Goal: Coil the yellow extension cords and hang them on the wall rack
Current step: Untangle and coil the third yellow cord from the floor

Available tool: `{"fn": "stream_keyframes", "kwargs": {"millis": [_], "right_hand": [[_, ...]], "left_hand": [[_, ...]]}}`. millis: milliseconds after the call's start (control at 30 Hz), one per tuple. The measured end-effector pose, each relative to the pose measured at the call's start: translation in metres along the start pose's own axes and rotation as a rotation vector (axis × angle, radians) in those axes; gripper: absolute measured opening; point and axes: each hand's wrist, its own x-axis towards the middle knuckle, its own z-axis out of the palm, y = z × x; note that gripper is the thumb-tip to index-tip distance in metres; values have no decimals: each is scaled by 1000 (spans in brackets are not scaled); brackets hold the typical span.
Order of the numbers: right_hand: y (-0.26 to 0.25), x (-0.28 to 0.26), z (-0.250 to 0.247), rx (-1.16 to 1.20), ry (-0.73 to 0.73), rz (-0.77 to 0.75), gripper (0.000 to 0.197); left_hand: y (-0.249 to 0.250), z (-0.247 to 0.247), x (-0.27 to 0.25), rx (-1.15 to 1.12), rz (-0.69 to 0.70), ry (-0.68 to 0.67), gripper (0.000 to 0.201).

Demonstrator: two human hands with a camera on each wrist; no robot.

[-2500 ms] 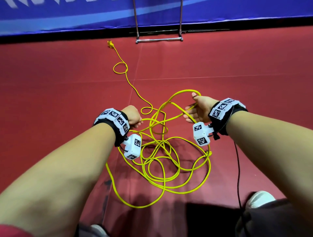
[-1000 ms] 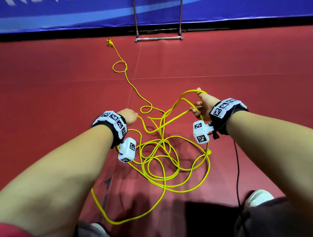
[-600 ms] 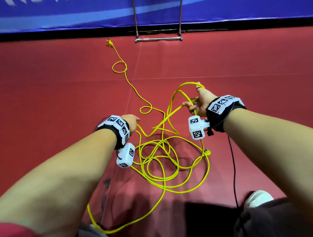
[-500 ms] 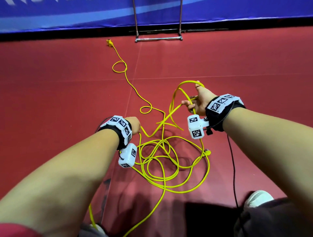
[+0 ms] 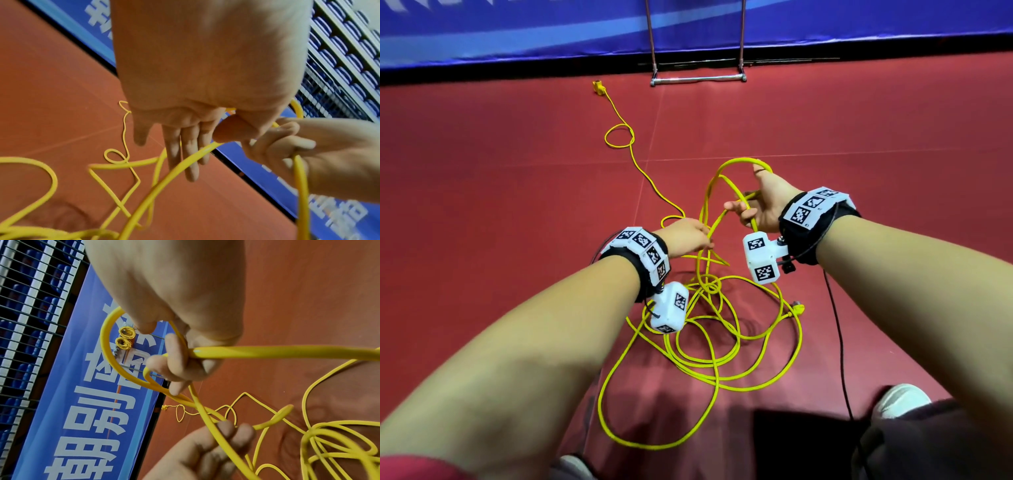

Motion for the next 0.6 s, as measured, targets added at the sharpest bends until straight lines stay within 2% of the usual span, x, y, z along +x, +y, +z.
{"fn": "stream_keyframes", "kwargs": {"millis": [100, 167, 200, 300, 400, 500, 600], "right_hand": [[-2, 2, 1, 35, -34, 10, 64], [-4, 2, 0, 56, -54, 1, 60], [-5, 0, 0, 52, -65, -12, 54], [-7, -6, 0, -93, -106, -91, 28], [-4, 5, -6, -230, 18, -155, 28], [1, 20, -19, -211, 212, -201, 30], [1, 25, -28, -147, 298, -235, 29]], "left_hand": [[17, 5, -2, -339, 20, 24, 11], [16, 7, -1, -464, 52, 108, 13], [14, 6, 1, -437, 71, 174, 15], [3, -6, 5, -155, 81, 355, 21], [-13, -23, 1, 121, -84, 477, 18], [-34, -32, -1, 244, -234, 515, 20], [-52, -36, -4, 325, -319, 500, 23]]}}
